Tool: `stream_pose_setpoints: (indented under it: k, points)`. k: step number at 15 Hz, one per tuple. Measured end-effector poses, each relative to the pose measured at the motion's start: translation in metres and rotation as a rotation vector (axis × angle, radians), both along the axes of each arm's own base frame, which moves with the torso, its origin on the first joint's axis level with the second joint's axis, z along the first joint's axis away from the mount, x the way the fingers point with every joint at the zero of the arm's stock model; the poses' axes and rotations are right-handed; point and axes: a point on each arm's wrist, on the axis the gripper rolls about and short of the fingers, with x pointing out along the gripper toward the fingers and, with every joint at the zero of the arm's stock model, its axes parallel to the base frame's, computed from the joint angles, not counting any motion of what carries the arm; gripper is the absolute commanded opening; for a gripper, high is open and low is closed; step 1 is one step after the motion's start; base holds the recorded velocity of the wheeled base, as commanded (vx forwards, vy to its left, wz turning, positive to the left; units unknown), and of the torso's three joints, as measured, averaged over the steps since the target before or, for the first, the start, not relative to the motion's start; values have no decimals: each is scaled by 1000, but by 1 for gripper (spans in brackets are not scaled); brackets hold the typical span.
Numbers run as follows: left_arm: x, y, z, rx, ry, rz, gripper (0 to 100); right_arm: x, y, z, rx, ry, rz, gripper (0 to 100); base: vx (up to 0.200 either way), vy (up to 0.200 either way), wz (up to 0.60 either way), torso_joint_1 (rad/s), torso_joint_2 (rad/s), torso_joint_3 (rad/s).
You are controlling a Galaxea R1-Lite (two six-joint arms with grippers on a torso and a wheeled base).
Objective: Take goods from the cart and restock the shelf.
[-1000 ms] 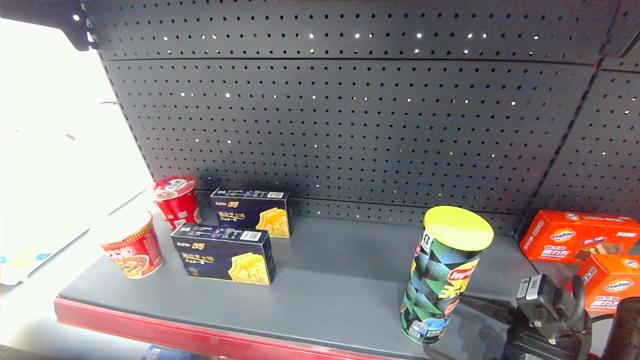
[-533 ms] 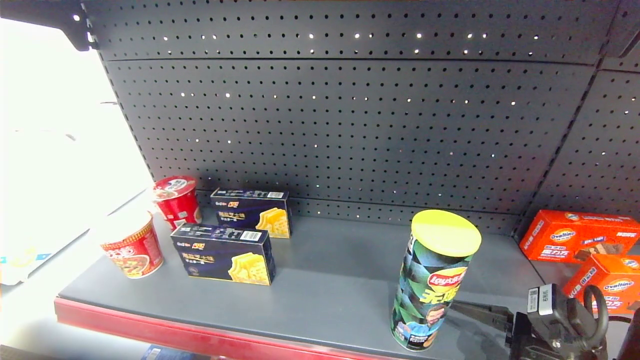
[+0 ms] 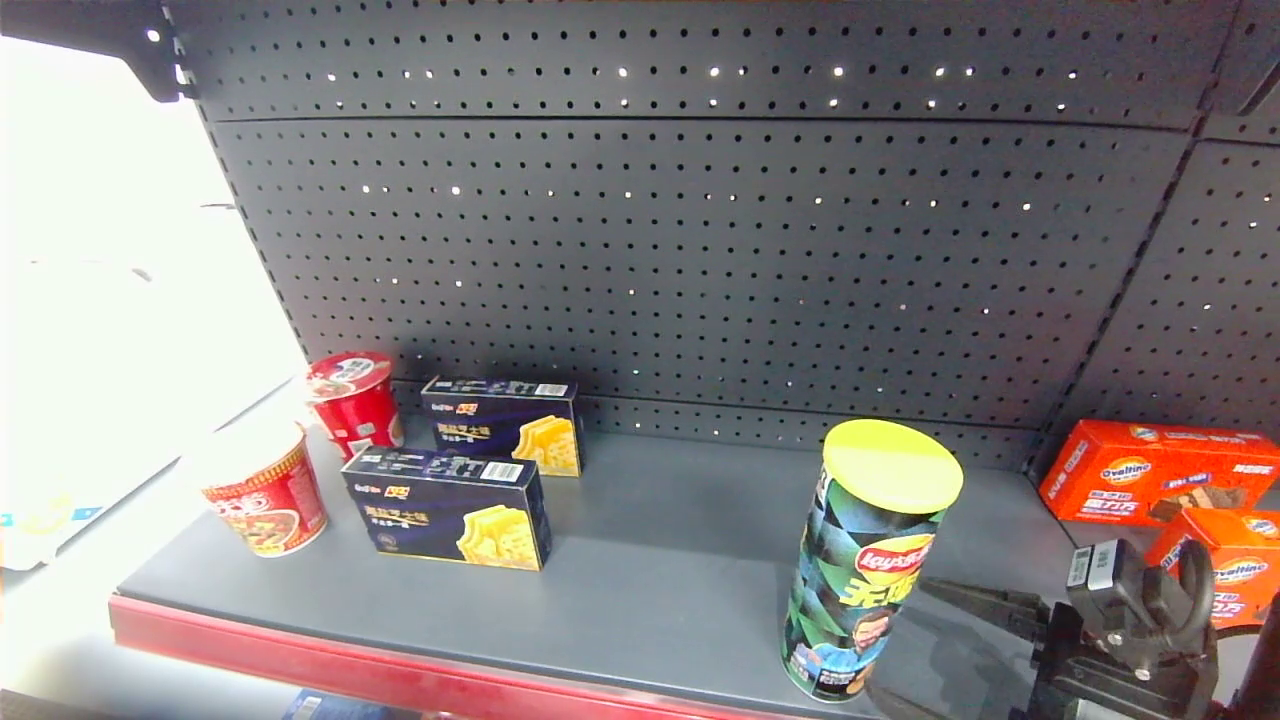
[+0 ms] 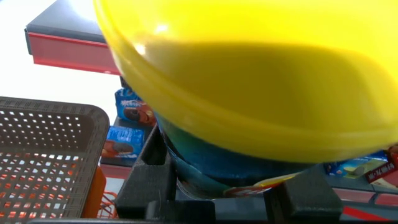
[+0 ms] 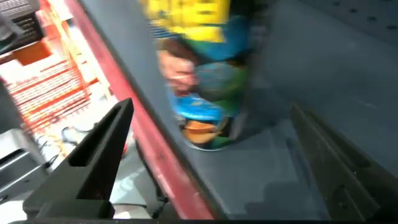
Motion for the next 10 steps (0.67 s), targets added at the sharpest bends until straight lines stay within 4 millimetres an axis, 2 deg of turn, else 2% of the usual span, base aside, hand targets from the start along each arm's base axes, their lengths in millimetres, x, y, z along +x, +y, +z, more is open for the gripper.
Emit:
stream_pose_setpoints:
  k: [4,10]
  points:
    - [0,0,1,-18,-5,3,0,4,-11,1,-20,-14,-58,100,0,0,0,0,0,0]
    - [0,0,0,-19,-4,2,0,-5,-27,1,-56,44,-126,100,0,0,0,0,0,0]
